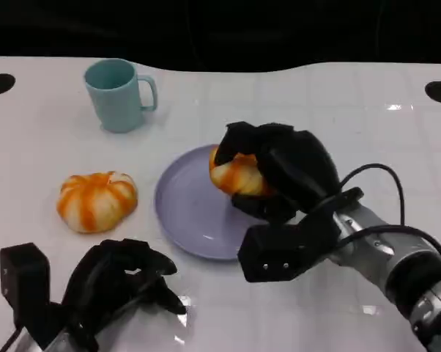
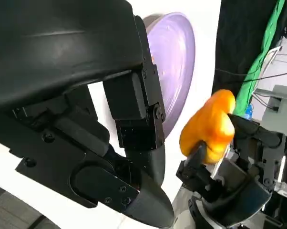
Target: Grasp the bread from the table and place it into the plate.
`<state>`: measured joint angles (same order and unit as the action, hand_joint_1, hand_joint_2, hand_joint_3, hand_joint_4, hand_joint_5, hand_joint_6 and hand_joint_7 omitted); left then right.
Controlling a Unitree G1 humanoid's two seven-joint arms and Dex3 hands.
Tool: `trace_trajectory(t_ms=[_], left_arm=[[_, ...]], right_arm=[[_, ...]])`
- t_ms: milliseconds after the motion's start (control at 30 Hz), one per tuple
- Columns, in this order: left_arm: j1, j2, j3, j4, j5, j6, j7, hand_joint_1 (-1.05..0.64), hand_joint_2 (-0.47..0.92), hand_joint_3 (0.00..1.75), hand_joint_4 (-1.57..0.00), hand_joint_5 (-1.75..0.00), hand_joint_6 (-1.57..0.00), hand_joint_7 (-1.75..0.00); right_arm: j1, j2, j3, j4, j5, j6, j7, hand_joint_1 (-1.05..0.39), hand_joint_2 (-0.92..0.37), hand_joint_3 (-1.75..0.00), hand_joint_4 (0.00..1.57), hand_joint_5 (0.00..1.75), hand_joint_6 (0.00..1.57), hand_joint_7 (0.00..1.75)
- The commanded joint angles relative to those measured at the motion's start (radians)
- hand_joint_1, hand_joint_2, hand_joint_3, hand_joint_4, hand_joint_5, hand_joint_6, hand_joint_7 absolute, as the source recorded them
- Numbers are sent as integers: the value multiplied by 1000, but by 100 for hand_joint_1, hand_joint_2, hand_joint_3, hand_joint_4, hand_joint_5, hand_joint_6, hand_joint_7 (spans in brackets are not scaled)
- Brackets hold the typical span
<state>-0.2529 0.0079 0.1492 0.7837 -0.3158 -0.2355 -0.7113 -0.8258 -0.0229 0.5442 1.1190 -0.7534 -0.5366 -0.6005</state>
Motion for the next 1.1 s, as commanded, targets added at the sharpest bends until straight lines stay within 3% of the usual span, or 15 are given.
trace_trajectory(t_ms=[33, 133, 200, 233, 267, 300, 333, 367, 433, 500, 600, 733, 1100], left_arm=[[28, 11, 1, 0, 5, 11, 8, -105, 78, 0, -154, -52, -157, -20], [29, 12, 0, -4, 4, 15, 6, -105, 78, 0, -154, -52, -157, -20], [30, 11, 1, -6, 2, 17, 4, -105, 78, 0, -154, -52, -157, -20], [30, 11, 1, -4, 2, 15, 3, -105, 78, 0, -154, -52, -157, -20], [30, 11, 2, -3, 2, 14, 3, -105, 78, 0, -154, -52, -157, -20], [29, 11, 2, -2, 2, 12, 2, -105, 78, 0, -154, -52, -157, -20], [30, 11, 2, -2, 2, 12, 3, -105, 78, 0, -154, -52, -157, -20], [30, 11, 2, -4, 3, 15, 6, -105, 78, 0, -154, -52, -157, -20], [31, 10, 0, -5, 5, 13, 8, -105, 78, 0, -155, -52, -157, -21], [31, 10, 0, -3, 6, 7, 6, -105, 78, 0, -154, -52, -157, -21], [31, 9, 0, -5, 4, 10, 6, -105, 78, 0, -154, -52, -157, -21], [30, 10, -1, 0, 7, 1, 4, -105, 79, 0, -154, -52, -157, -20], [27, 6, -1, 4, 3, 1, 7, -105, 78, 0, -154, -52, -157, -20]], right_arm=[[-21, -3, 3, 13, 12, 9, 54, -19, -43, -116, 95, 175, 82, 136], [-18, -6, -2, 17, 23, 4, 96, -20, -47, -116, 90, 173, 87, 109], [-17, -9, -6, 14, 32, 12, 139, -26, -51, -107, 81, 166, 82, 98], [-16, -12, -8, 10, 36, 15, 164, -31, -57, -93, 76, 156, 74, 89], [-17, -17, -7, 3, 36, 25, 198, -38, -72, -62, 68, 140, 64, 75], [-19, -22, -4, -6, 36, 35, 229, -45, -82, -43, 62, 128, 58, 65], [-19, -28, -1, -18, 33, 46, 257, -51, -87, -34, 58, 114, 54, 55], [-19, -34, 1, -32, 31, 60, 288, -59, -90, -30, 51, 92, 48, 39], [-14, -40, 0, -55, 34, 77, 335, -70, -92, -31, 44, 64, 40, 20], [-8, -43, -5, -72, 42, 91, 373, -79, -92, -32, 34, 46, 31, 8], [2, -47, -8, -102, 49, 109, 411, -94, -92, -38, 15, 30, 15, 1], [23, -54, -17, -150, 61, 125, 440, -102, -92, -44, 3, 22, 2, 0], [101, -111, -59, -310, 128, 125, 531, -101, -92, -47, 4, 26, 2, 1]])
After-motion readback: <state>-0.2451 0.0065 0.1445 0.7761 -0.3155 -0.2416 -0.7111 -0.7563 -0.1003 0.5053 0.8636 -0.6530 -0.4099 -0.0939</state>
